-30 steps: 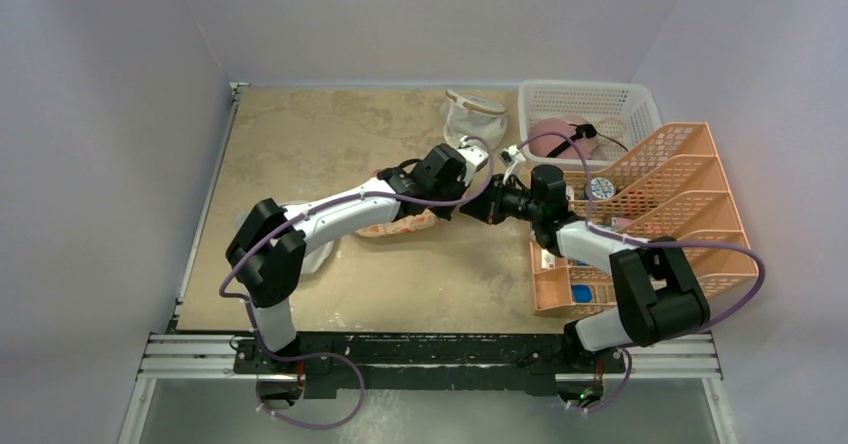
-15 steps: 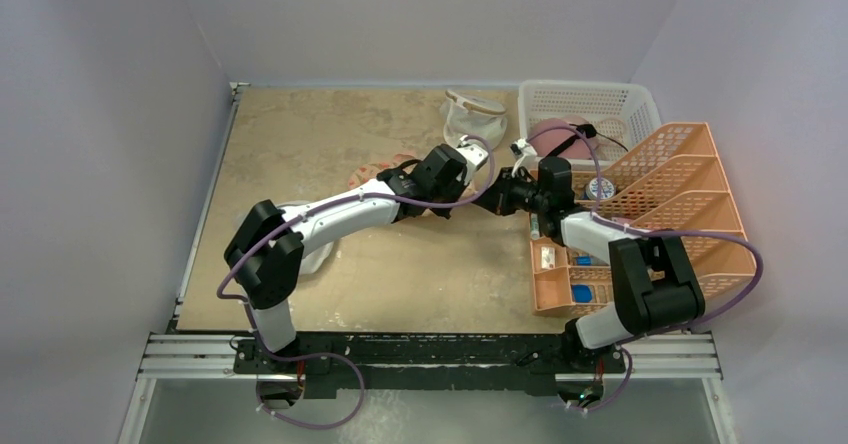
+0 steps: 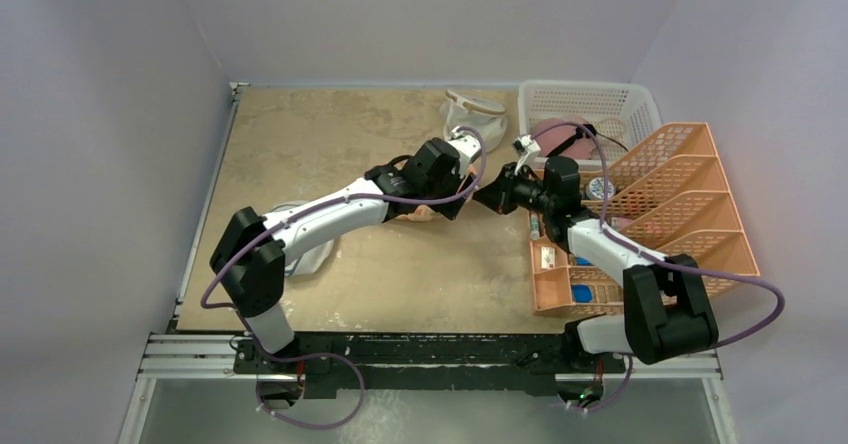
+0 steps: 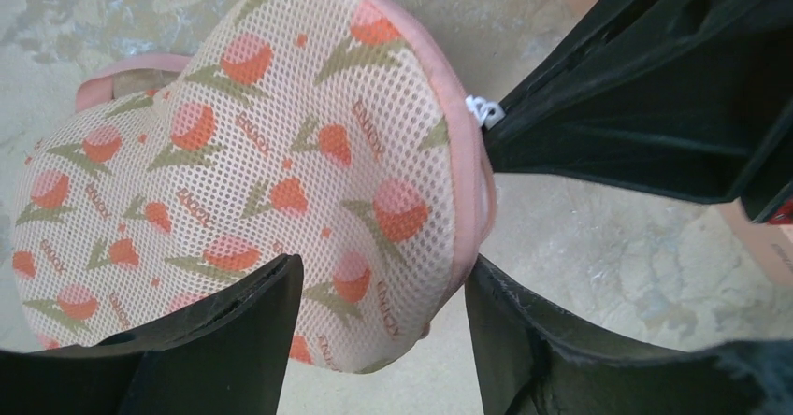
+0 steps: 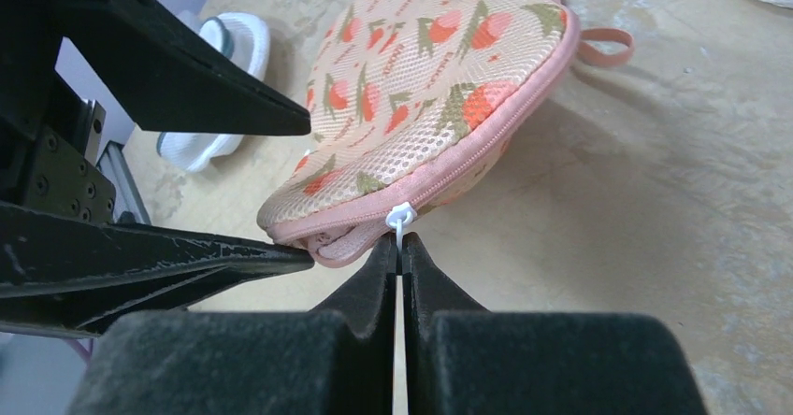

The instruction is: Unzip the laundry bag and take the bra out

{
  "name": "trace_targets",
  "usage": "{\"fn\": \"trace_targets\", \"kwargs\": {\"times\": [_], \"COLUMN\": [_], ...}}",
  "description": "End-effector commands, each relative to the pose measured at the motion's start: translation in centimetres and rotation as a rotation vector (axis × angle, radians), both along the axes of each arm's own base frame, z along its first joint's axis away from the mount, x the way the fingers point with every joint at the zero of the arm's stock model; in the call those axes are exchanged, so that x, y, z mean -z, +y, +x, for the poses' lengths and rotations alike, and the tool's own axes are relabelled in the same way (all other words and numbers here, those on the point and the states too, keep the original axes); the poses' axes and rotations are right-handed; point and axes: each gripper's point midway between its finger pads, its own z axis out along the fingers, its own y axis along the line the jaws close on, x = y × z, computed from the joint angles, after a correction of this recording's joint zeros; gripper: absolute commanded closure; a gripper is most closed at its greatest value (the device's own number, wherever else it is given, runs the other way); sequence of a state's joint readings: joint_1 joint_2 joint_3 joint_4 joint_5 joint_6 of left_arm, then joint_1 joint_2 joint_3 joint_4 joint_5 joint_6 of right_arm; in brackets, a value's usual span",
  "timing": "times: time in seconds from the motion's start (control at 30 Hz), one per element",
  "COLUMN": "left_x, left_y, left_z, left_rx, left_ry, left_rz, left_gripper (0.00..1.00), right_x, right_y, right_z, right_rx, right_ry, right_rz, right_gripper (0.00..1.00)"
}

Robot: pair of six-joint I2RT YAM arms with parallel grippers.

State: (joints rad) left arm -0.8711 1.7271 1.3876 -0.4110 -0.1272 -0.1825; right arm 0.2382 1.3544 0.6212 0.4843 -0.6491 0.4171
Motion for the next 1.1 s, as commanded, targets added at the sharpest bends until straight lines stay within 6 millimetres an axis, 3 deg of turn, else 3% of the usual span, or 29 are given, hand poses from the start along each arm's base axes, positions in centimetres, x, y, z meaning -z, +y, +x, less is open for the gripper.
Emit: {"fn": "trace_targets", "kwargs": {"times": [0.0, 0.13, 0.23, 0.43, 0.67, 1.07], "left_x": [-4.7, -7.0, -7.6, -5.3, -4.8, -1.7], "left_y": [-0.4, 1.4, 1.3, 0.1, -1.9, -1.1], "left_z": [0.7, 1.3, 1.2, 1.0, -0.5, 0.2], "left_rx": [-0.040, -0.122, -0.117, -0.082, 0.026, 0.000], "left_ry": [-0.064, -0.119, -0.132, -0.077, -0.014, 0.013], "left_rz": [-0.103, -0.094, -0.125, -0.112, -0.175, -0.058], "left_gripper": [0.37, 0.33, 0.30, 0.33, 0.34, 0.39], "right_x": [-1.4, -1.1, -1.6, -2.0, -2.3, -2.7], "right_y": [1.4, 1.8, 2.2, 2.6, 3.2, 3.4], "right_z": [-0.9, -0.8, -0.8, -1.2, -1.8, -1.8], "right_rx": [-0.046, -0.045, -0.048, -0.056, -0.077, -0.071], "right_ry": [-0.036, -0.002, -0.012, -0.032, -0.035, -0.042], "right_rz": [0.043, 0.055, 0.057, 0.044, 0.037, 0.049], "right_gripper": [1.00, 1.00, 1.00, 1.00, 1.00, 1.00]}}
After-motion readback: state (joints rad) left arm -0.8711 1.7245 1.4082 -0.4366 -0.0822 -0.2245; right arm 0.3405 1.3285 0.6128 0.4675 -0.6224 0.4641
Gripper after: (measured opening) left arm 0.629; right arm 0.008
